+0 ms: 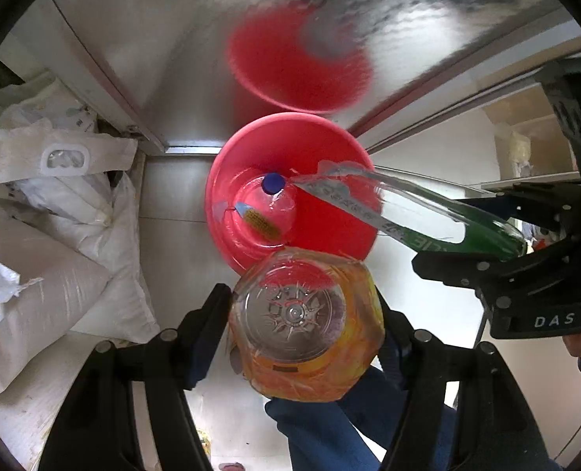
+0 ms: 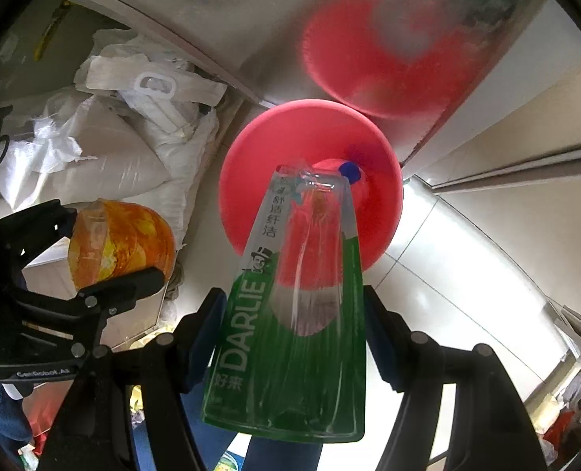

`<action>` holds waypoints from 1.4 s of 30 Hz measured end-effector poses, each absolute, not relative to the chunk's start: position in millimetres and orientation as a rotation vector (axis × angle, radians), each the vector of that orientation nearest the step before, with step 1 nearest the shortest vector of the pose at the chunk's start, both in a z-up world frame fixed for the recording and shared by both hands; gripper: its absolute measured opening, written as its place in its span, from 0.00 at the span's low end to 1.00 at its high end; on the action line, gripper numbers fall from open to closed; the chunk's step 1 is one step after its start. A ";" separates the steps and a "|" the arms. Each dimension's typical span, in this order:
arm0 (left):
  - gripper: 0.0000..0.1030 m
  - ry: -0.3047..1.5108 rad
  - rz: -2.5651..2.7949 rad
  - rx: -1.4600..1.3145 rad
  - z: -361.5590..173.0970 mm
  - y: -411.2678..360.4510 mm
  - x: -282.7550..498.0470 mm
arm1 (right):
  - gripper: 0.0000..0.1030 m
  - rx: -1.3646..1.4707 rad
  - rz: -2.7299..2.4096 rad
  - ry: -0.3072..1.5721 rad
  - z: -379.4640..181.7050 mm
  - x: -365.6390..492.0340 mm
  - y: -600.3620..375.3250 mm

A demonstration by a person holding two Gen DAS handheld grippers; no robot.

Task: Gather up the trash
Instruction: 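Open the right gripper over the red bucket while the left gripper releases the jar, then raise both tools back up to the counter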

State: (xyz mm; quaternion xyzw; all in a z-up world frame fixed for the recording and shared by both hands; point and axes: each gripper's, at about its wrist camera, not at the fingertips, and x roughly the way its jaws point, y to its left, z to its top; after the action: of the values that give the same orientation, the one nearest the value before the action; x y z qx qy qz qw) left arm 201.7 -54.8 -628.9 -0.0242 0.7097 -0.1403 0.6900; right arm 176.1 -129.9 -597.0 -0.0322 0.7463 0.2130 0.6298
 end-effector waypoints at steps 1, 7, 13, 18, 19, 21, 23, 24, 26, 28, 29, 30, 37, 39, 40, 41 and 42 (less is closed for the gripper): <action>0.64 1.589 -0.316 -0.054 -631.0 -56.7 203.0 | 0.64 -0.075 0.484 1.703 -599.3 177.5 -129.9; 0.64 1.572 -0.330 -0.052 -637.3 -59.3 208.6 | 0.65 -0.037 0.492 1.697 -611.0 182.7 -136.7; 0.64 1.574 -0.343 -0.035 -646.4 -60.1 213.2 | 0.74 -0.042 0.494 1.687 -611.2 184.7 -140.1; 0.64 1.568 -0.356 -0.039 -655.0 -62.0 216.8 | 0.84 -0.064 0.482 1.642 -608.8 185.8 -144.0; 0.64 1.567 -0.359 -0.042 -657.2 -61.8 217.2 | 0.84 -0.052 0.470 1.646 -609.5 186.0 -147.0; 0.64 1.568 -0.363 -0.042 -659.5 -63.1 217.9 | 0.84 -0.031 0.449 1.657 -612.8 185.4 -151.1; 0.64 1.578 -0.369 -0.033 -661.6 -65.4 218.5 | 0.84 -0.020 0.435 1.667 -614.1 183.8 -154.8; 0.64 1.584 -0.375 -0.029 -662.8 -66.0 218.3 | 0.84 -0.017 0.431 1.669 -614.1 182.6 -156.3; 0.65 1.589 -0.384 -0.023 -664.3 -66.3 218.1 | 0.84 -0.018 0.417 1.667 -613.5 180.5 -156.0; 0.72 1.592 -0.374 -0.020 -665.0 -65.2 218.7 | 0.84 -0.016 0.412 1.656 -610.6 178.4 -157.6; 0.77 1.588 -0.370 -0.021 -664.4 -64.9 219.2 | 0.84 -0.015 0.411 1.654 -609.8 177.4 -158.2; 0.78 1.582 -0.368 -0.019 -663.9 -64.6 219.5 | 0.84 -0.016 0.412 1.651 -608.6 176.5 -159.3; 0.83 1.591 -0.357 0.004 -665.5 -65.4 221.4 | 0.84 -0.011 0.395 1.644 -604.1 174.4 -164.0; 0.83 1.598 -0.356 0.009 -662.8 -65.1 220.7 | 0.84 -0.004 0.392 1.642 -601.5 173.7 -163.3; 0.83 1.598 -0.358 0.006 -659.3 -64.2 220.5 | 0.84 -0.001 0.390 1.641 -599.2 173.8 -162.8; 0.83 1.597 -0.363 0.003 -653.5 -63.2 219.3 | 0.84 0.003 0.390 1.638 -595.9 173.7 -162.2; 0.83 1.594 -0.366 0.003 -647.1 -62.6 218.2 | 0.84 0.009 0.390 1.634 -591.1 173.3 -161.7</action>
State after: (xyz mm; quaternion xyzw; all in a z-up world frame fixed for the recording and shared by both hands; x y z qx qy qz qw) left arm 218.2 -62.6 -647.1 0.0015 0.7112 -0.1632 0.6838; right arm 173.3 -161.7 -591.1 0.0038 0.7244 0.1729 0.6673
